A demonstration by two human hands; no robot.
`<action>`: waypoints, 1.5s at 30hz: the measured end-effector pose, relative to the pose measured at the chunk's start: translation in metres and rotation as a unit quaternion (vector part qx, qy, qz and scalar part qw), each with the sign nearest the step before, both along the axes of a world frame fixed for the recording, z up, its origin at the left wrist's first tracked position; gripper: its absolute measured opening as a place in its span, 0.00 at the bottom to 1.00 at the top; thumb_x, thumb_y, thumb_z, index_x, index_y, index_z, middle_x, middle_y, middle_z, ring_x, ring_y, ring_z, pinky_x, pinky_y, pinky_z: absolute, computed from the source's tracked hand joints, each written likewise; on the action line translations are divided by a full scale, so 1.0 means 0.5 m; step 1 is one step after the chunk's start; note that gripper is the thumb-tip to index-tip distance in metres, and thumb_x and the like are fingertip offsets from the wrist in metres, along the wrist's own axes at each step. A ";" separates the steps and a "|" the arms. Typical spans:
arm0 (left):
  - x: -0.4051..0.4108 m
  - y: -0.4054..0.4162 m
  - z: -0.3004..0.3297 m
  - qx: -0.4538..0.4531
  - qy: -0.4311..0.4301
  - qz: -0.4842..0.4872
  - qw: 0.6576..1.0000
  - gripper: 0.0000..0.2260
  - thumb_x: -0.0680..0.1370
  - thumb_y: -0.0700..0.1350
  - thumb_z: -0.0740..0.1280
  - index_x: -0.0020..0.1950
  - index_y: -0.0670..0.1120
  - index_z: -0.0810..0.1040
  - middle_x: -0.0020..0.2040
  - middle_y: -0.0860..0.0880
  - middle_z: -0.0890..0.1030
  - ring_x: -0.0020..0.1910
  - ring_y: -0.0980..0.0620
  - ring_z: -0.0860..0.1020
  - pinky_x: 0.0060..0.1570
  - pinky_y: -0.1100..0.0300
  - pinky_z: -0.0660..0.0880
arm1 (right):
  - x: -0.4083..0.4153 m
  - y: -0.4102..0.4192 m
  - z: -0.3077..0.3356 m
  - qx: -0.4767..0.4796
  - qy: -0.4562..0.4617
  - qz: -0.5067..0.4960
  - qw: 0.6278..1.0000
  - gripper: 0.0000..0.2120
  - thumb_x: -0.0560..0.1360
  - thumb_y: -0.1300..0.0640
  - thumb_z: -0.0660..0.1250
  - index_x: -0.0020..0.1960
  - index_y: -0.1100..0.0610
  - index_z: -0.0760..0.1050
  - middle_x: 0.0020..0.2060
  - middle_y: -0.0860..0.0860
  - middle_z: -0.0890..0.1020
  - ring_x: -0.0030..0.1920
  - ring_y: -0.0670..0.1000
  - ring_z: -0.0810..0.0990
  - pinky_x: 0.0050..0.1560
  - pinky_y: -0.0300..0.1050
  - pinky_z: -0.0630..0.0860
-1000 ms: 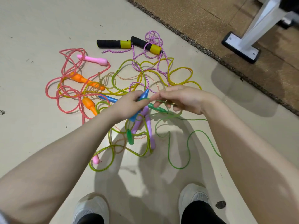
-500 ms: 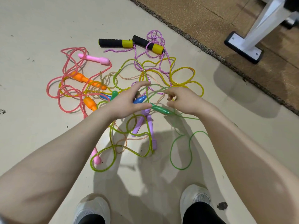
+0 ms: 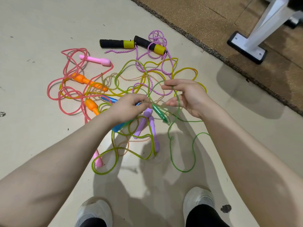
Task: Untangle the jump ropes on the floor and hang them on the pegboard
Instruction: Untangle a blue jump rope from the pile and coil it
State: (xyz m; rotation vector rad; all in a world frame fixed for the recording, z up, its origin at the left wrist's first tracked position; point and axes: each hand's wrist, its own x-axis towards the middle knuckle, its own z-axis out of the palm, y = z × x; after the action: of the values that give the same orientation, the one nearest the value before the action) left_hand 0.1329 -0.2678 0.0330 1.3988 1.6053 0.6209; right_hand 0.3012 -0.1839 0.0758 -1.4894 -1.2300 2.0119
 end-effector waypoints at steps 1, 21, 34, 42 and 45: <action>0.010 0.001 0.000 -0.043 -0.054 -0.001 0.998 0.09 0.80 0.40 0.61 0.43 0.50 0.78 0.23 0.57 0.71 0.25 0.60 0.69 0.27 0.72 0.64 | -0.005 -0.004 0.011 0.002 0.009 0.047 0.999 0.16 0.76 0.69 0.53 0.58 0.62 0.75 0.56 0.57 0.80 0.25 0.52 0.81 0.26 0.37 0.76; 0.046 0.016 0.003 -0.040 -0.359 0.114 0.926 0.27 0.73 0.58 0.59 0.69 0.73 0.53 0.41 0.47 0.74 0.31 0.51 0.66 0.30 0.61 0.63 | -0.041 -0.032 -0.007 0.180 -0.045 0.241 0.953 0.39 0.72 0.69 0.67 0.74 0.45 0.55 0.57 0.49 0.77 0.38 0.46 0.83 0.41 0.45 0.80; -0.053 0.001 -0.036 -0.179 -0.388 0.397 0.813 0.22 0.80 0.51 0.47 0.69 0.45 0.68 0.46 0.43 0.84 0.53 0.44 0.79 0.45 0.57 0.71 | 0.020 0.027 -0.002 0.312 -0.306 0.192 0.879 0.03 0.75 0.57 0.63 0.43 0.52 0.73 0.28 0.46 0.80 0.25 0.40 0.72 0.31 0.41 0.65; 0.029 0.024 0.014 0.005 -0.095 0.217 0.971 0.17 0.82 0.43 0.52 0.69 0.44 0.68 0.63 0.51 0.74 0.60 0.56 0.73 0.57 0.69 0.66 | 0.002 0.014 -0.008 0.304 -0.242 0.251 0.886 0.05 0.75 0.53 0.66 0.40 0.52 0.76 0.26 0.45 0.74 0.26 0.40 0.72 0.33 0.41 0.67; 0.086 0.041 0.049 0.014 -0.257 0.167 0.952 0.18 0.83 0.51 0.49 0.51 0.45 0.77 0.37 0.52 0.81 0.40 0.57 0.80 0.45 0.66 0.73 | -0.005 0.019 0.004 0.290 -0.153 0.234 0.915 0.08 0.74 0.59 0.67 0.38 0.53 0.73 0.28 0.45 0.71 0.32 0.45 0.71 0.38 0.43 0.70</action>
State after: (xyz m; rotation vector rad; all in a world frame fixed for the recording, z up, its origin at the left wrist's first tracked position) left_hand 0.1761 -0.2474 0.0576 0.8818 1.4092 1.1096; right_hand 0.2989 -0.1743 0.0779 -1.3070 -2.2519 1.4497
